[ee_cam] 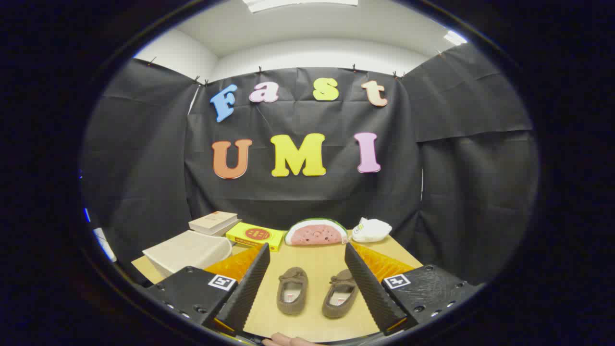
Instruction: Open the storage box then place both shoes into the box .Put the left shoe in first, then the right shoe, with the right side of both shoes facing outward in a uniform manner.
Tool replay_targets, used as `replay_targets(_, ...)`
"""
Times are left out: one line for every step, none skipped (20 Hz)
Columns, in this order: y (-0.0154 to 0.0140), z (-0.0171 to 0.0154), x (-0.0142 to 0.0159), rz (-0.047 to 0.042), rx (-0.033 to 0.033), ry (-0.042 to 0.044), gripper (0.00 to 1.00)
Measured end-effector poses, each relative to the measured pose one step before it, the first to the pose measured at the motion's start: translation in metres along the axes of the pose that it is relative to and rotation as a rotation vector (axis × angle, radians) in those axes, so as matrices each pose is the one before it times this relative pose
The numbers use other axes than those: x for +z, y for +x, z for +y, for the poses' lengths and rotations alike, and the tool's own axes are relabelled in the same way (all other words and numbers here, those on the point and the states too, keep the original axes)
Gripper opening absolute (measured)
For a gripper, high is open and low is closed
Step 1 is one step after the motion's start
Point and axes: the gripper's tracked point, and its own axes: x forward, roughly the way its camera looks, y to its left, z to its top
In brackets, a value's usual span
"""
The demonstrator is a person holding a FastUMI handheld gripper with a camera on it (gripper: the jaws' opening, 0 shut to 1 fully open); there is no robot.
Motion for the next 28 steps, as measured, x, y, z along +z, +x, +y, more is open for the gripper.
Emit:
replay_targets(0.00119,0.00134,-0.00132,0.00364,0.00345,-0.00251,0.95)
replay_targets(0.00095,0.00244,-0.00050,-0.00045,0.00533,-0.00377,0.95)
replay_targets(0.00091,0.00265,0.00076,-0.00343,0.00539,-0.00482,0.95)
replay_targets(0.00192,0.00286,-0.00043,-0.00365,0.00391,-0.00616,0.95)
replay_targets(0.00251,0.00189,-0.00123,-0.00047,0.00356,-0.00401,0.95)
replay_targets(0.00379,0.00220,-0.00257,0.00288,0.00435,-0.00343,0.95)
replay_targets(0.00291,0.00236,-0.00189,0.00476,0.00232,-0.00145,0.95)
replay_targets(0.00232,0.00236,-0.00156,0.00336,0.00377,0.00060,0.95)
replay_targets(0.00220,0.00282,-0.00063,0.00221,0.00416,0.00251,0.96)
replay_targets(0.00278,0.00093,-0.00153,0.00192,0.00232,0.00339,0.95)
replay_targets(0.00281,0.00124,0.00013,0.00226,0.00172,0.00353,0.95)
replay_targets(0.00404,0.00184,-0.00145,0.00091,0.00313,0.00367,0.95)
replay_targets(0.00422,0.00150,-0.00099,0.00139,0.00248,0.00409,0.95)
replay_targets(0.00389,0.00044,-0.00214,0.00211,0.00292,0.00351,0.95)
replay_targets(0.00425,-0.00039,-0.00149,0.00281,0.00203,0.00427,0.95)
replay_targets(0.00530,0.00033,-0.00242,0.00573,0.00303,0.00302,0.95)
replay_targets(0.00601,0.00183,-0.00300,0.00805,0.00878,0.00286,0.95)
replay_targets(0.00612,0.00252,-0.00148,0.00665,0.01226,0.00455,0.95)
replay_targets(0.00717,0.00225,-0.00194,0.00553,0.01380,0.00884,0.95)
replay_targets(0.00821,0.00392,-0.00215,0.00660,0.02092,0.01023,0.95)
replay_targets(0.00841,0.00622,-0.00276,0.01050,0.03048,0.01413,0.95)
replay_targets(0.01080,0.00709,-0.00431,0.01340,0.03939,0.02110,0.95)
replay_targets(0.01018,0.00841,-0.00536,0.01910,0.04482,0.02714,0.95)
replay_targets(0.01021,0.00790,-0.00312,0.01715,0.04427,0.02951,0.95)
replay_targets(0.01094,0.00522,-0.00312,0.01927,0.03607,0.03280,0.95)
replay_targets(0.01089,0.00644,-0.00200,0.01487,0.03896,0.02962,0.95)
replay_targets(0.01124,0.00615,-0.00426,0.01631,0.03608,0.02847,0.95)
replay_targets(0.01104,0.00533,-0.00314,0.01347,0.03307,0.02428,0.95)
